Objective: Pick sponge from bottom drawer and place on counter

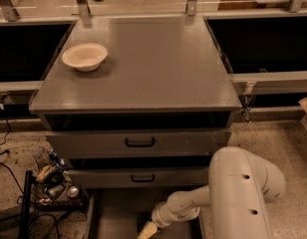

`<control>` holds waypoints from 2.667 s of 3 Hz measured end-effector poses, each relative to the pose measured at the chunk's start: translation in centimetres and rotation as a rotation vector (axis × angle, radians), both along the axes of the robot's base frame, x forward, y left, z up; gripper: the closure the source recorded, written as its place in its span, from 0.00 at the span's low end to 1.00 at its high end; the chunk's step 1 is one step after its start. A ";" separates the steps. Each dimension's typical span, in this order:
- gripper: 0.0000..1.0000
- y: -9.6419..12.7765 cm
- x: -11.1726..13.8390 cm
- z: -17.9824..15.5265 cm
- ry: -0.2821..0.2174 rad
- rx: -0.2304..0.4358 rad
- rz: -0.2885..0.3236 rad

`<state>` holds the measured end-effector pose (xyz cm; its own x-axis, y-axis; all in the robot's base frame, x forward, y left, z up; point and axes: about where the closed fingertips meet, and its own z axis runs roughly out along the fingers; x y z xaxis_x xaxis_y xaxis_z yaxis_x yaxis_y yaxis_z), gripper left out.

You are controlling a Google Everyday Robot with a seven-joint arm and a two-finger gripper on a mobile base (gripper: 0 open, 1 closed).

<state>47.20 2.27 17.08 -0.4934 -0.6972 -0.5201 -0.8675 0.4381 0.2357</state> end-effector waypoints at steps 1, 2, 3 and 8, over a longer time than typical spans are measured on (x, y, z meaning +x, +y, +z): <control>0.00 0.5 -0.4 -0.9 -0.001 -0.034 -0.007; 0.00 1.1 -0.8 -3.4 0.031 -0.046 -0.029; 0.00 1.1 -0.8 -3.4 0.032 -0.046 -0.029; 0.65 2.0 -1.5 -5.9 0.088 -0.025 -0.015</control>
Offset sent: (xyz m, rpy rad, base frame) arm -0.0047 0.0107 -0.0370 -0.0502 0.0241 -0.0406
